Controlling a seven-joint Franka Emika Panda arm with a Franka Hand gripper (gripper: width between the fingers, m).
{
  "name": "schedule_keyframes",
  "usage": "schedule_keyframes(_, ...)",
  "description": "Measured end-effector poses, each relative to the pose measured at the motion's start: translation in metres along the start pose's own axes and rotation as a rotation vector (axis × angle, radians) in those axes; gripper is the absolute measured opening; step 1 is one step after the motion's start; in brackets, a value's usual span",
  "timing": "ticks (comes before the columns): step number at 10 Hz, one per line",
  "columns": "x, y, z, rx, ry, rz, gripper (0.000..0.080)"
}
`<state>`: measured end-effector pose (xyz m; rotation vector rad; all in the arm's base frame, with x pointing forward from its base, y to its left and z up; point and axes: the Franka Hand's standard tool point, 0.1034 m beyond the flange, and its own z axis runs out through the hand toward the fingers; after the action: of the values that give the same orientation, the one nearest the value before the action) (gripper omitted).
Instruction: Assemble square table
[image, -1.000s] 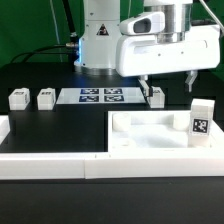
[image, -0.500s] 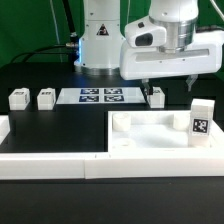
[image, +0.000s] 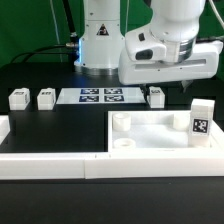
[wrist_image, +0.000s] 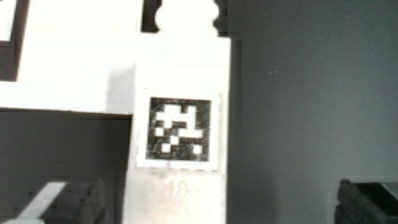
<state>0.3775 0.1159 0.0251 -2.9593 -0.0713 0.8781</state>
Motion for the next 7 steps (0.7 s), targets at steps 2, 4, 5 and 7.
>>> schedule_keyframes(2, -0.003, 0.006, 0.007, 0.015, -0.178, 0.025, 0.0649)
schedule_keyframes(4, 0.001, 0.013, 0.012, 0.032, -0.355, 0.052, 0.0649)
schedule_keyframes(5, 0.001, 0.015, 0.014, 0.037, -0.422, 0.058, 0.0649)
schedule_keyframes(7, 0.005, 0.017, 0.019, 0.038, -0.469, 0.069, 0.0649)
